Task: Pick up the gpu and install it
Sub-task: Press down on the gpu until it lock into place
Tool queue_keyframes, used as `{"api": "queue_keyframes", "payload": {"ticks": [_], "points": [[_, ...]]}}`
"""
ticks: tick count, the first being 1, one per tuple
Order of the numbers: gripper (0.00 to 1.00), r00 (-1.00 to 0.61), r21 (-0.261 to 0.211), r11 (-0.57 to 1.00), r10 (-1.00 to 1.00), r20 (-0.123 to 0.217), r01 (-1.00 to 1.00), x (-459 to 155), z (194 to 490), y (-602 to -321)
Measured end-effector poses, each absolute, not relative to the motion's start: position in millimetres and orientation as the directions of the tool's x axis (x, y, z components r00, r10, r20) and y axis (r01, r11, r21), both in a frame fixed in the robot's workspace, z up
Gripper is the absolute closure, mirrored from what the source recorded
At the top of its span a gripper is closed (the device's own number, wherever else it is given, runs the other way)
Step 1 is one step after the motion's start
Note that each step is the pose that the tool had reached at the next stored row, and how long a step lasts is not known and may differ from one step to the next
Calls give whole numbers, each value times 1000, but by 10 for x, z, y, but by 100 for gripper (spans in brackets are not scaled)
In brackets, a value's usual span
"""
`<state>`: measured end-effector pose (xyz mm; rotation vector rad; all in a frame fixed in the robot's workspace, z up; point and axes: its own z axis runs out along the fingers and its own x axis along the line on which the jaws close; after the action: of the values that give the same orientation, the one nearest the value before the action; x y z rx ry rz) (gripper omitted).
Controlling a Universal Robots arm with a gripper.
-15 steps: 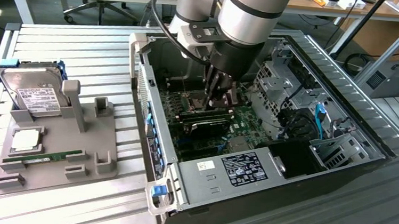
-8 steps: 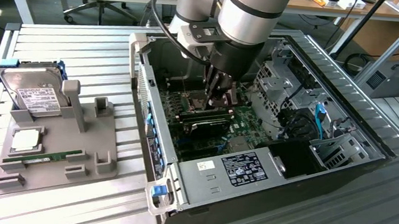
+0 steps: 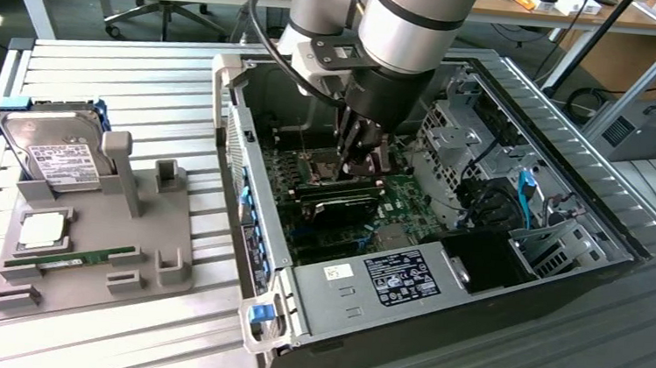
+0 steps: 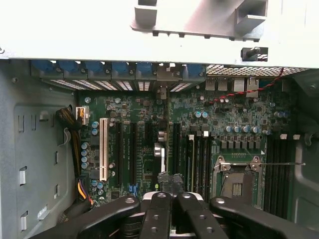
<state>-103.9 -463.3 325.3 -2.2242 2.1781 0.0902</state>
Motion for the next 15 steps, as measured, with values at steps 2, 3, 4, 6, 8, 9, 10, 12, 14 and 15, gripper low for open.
{"api": "queue_keyframes", "payload": {"ticks": [2, 3, 4, 6, 8, 9, 10, 12, 14, 15], "points": [[89, 20, 21, -22, -998, -60, -1000, -1041, 3222, -4633], [89, 20, 21, -21, -998, -60, -1000, -1042, 3202, -4633], [89, 20, 21, -21, -998, -60, -1000, -1042, 3185, -4633], [89, 20, 21, -22, -998, -60, -1000, -1043, 3148, -4632], [89, 20, 21, -21, -998, -60, -1000, -1043, 3109, -4632], [89, 20, 21, -21, -998, -60, -1000, -1043, 3109, -4632], [89, 20, 21, -21, -998, -60, -1000, -1043, 3109, -4632], [89, 20, 21, -21, -998, -60, -1000, -1055, 3106, -4629], [89, 20, 21, -21, -998, -60, -1000, -1077, 3104, -4613], [89, 20, 21, -21, -998, -60, -1000, -1086, 3103, -4605]]}}
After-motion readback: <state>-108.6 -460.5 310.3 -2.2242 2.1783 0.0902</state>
